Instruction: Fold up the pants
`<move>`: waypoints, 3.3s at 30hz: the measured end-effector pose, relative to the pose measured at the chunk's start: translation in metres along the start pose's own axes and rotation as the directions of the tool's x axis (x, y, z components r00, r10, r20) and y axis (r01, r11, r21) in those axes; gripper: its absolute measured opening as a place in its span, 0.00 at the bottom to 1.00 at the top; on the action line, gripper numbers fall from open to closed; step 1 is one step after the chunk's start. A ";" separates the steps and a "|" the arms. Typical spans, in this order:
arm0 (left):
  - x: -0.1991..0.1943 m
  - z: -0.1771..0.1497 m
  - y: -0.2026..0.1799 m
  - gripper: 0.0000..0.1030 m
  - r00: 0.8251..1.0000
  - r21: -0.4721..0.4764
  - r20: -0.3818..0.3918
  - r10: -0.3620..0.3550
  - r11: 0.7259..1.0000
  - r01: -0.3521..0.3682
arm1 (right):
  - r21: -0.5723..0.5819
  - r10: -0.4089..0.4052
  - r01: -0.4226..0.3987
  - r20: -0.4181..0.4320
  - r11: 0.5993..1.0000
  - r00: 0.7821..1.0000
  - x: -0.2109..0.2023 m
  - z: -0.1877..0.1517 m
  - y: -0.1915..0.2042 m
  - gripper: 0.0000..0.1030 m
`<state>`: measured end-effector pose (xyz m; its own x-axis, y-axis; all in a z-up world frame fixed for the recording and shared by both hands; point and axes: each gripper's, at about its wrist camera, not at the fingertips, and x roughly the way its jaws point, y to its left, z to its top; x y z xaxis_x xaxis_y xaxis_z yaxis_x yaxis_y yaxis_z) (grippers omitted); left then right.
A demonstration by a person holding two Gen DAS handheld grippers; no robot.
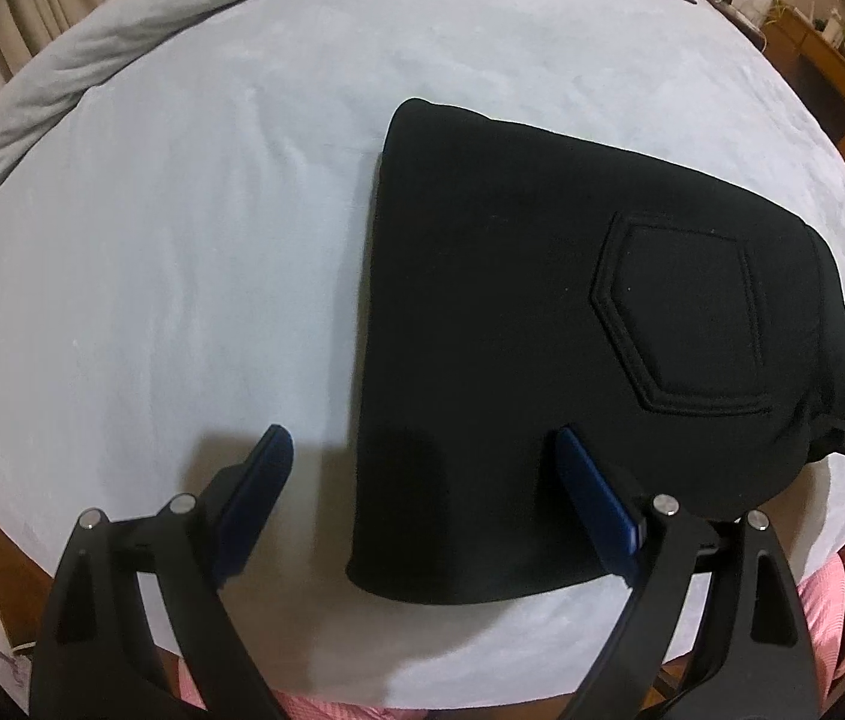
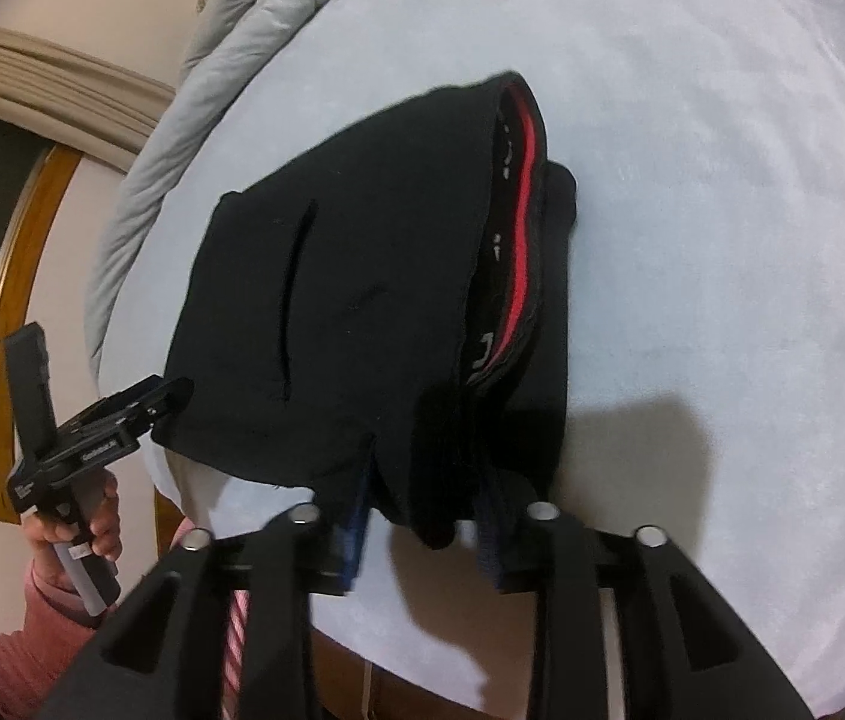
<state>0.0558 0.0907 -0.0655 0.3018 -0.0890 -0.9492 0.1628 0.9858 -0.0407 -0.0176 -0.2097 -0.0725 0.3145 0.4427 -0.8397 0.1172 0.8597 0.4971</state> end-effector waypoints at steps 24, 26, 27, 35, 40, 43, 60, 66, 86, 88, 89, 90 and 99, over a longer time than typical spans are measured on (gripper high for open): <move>-0.005 -0.014 0.006 0.87 0.999 -0.024 -0.025 -0.039 0.999 0.038 | 0.125 0.150 -0.154 0.041 0.980 0.988 -0.008 -0.003 -0.008 0.58; -0.006 -0.016 0.009 0.87 0.999 -0.016 -0.023 -0.039 0.999 0.039 | 0.112 0.136 -0.139 0.033 0.984 0.990 -0.003 -0.001 -0.005 0.52; -0.007 -0.017 0.009 0.87 0.999 -0.013 -0.022 -0.038 0.999 0.038 | 0.106 0.124 -0.126 0.028 0.986 0.992 -0.001 -0.002 -0.005 0.41; -0.012 -0.021 0.006 0.87 0.999 0.004 -0.015 -0.035 0.999 0.035 | 0.071 0.061 -0.061 0.009 0.996 0.998 0.007 -0.004 -0.008 0.28; -0.017 -0.018 0.003 0.87 0.999 0.017 -0.015 -0.032 0.999 0.032 | 0.044 0.037 -0.037 -0.005 0.998 0.999 0.009 -0.003 -0.004 0.30; -0.019 -0.016 0.006 0.87 0.998 0.018 -0.023 -0.054 0.998 0.055 | 0.026 0.040 -0.041 0.019 0.999 0.999 -0.005 -0.002 0.002 0.44; 0.042 0.018 0.059 0.88 0.891 -0.140 -0.185 -0.414 0.909 0.393 | 0.127 0.185 -0.182 -0.016 0.975 0.983 0.017 0.029 -0.040 0.83; 0.057 0.023 0.046 0.94 0.867 -0.118 -0.208 -0.452 0.892 0.437 | 0.141 0.218 -0.210 -0.043 0.967 0.975 0.033 0.031 -0.050 0.88; 0.046 0.017 0.033 0.43 0.893 -0.094 -0.172 -0.417 0.909 0.406 | 0.075 0.349 -0.348 -0.004 0.934 0.937 0.022 0.035 -0.027 0.34; 0.041 0.021 0.035 0.30 0.890 -0.116 -0.152 -0.430 0.902 0.416 | 0.018 0.334 -0.334 0.001 0.942 0.943 0.011 0.038 -0.012 0.33; 0.038 0.022 0.036 0.29 0.889 -0.119 -0.146 -0.435 0.900 0.420 | 0.001 0.334 -0.334 0.005 0.942 0.942 0.007 0.038 -0.007 0.33; 0.034 0.022 0.035 0.27 0.884 -0.121 -0.135 -0.447 0.893 0.433 | -0.027 0.336 -0.336 0.016 0.942 0.942 0.001 0.040 0.000 0.32; 0.008 0.073 0.020 0.25 0.828 -0.100 0.042 -0.559 0.822 0.560 | -0.190 0.281 -0.251 0.154 0.949 0.947 -0.050 0.076 0.012 0.32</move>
<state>0.1303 0.0990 -0.0507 0.1982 -0.6308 -0.7502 0.2094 0.7750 -0.5963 0.0394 -0.2406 -0.0076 0.4760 0.6217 -0.6220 -0.1463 0.7534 0.6410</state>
